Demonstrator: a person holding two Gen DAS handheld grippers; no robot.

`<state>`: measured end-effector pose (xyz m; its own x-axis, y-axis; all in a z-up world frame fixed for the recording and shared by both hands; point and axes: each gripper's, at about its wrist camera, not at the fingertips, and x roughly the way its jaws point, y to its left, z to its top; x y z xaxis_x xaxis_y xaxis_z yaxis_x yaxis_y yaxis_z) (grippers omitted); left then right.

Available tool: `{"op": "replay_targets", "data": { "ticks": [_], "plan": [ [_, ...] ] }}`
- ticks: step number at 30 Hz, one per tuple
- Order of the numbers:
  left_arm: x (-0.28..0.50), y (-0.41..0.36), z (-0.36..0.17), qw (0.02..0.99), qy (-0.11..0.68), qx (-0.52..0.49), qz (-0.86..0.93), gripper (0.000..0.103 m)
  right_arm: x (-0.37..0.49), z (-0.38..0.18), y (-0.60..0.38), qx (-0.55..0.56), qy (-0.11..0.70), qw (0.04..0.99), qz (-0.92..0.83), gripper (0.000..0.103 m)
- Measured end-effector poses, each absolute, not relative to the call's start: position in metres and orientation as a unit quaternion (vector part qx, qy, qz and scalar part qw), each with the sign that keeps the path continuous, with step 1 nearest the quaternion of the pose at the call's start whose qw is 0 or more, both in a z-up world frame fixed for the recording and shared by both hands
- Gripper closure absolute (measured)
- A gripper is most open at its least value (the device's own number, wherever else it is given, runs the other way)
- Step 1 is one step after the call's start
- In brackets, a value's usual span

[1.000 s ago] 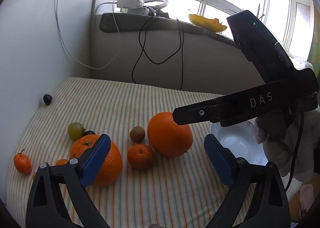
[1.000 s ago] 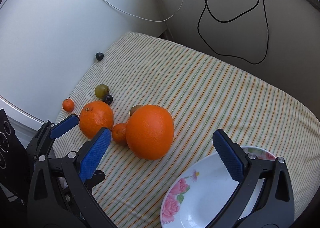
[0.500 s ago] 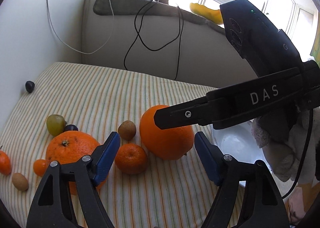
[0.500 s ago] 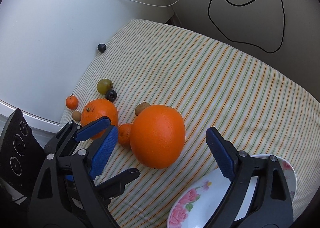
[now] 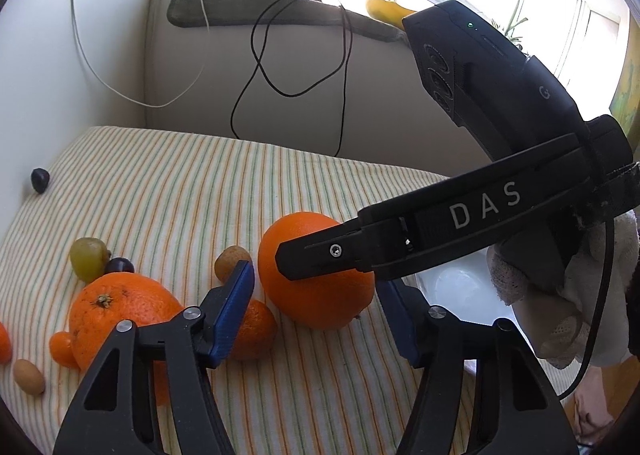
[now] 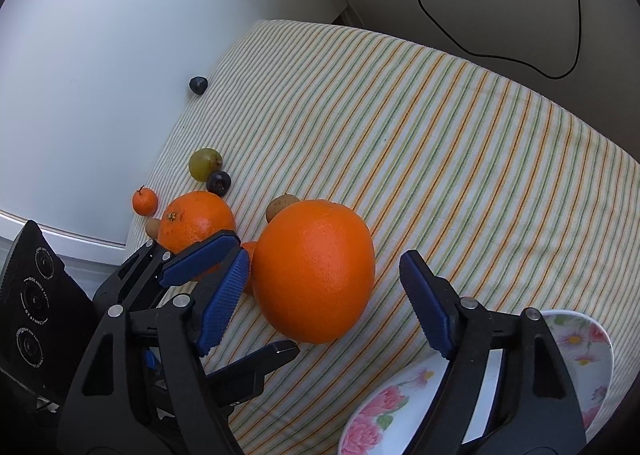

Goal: Organize fruits
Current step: 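Close the right gripper around the large orange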

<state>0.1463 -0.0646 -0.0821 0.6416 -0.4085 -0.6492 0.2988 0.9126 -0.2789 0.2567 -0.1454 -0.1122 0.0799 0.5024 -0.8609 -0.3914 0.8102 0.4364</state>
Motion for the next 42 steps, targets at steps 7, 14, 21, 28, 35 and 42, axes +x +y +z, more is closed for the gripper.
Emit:
{"op": "replay_targets", "data": {
  "ticks": [7, 14, 21, 28, 35, 42],
  "plan": [
    [0.146, -0.069, -0.084, 0.905, 0.375, -0.057, -0.194, 0.043, 0.258, -0.117, -0.143, 0.062, 0.613, 0.722, 0.314, 0.03],
    [0.146, -0.07, -0.085, 0.908, 0.37, -0.05, -0.19, 0.043, 0.258, -0.121, -0.141, 0.076, 0.618, 0.716, 0.316, 0.033],
    [0.143, -0.072, -0.083, 0.91, 0.366, -0.044, -0.191, 0.044, 0.255, -0.119, -0.146, 0.086, 0.623, 0.715, 0.306, 0.034],
    [0.136, -0.075, -0.078, 0.913, 0.358, -0.035, -0.19, 0.044, 0.249, -0.115, -0.15, 0.093, 0.623, 0.716, 0.301, 0.034],
    [0.122, -0.081, -0.069, 0.92, 0.343, -0.017, -0.189, 0.044, 0.244, -0.105, -0.16, 0.103, 0.617, 0.718, 0.305, 0.035],
    [0.111, -0.087, -0.06, 0.921, 0.336, -0.007, -0.194, 0.045, 0.236, -0.096, -0.177, 0.117, 0.613, 0.72, 0.305, 0.035]
  ]
}}
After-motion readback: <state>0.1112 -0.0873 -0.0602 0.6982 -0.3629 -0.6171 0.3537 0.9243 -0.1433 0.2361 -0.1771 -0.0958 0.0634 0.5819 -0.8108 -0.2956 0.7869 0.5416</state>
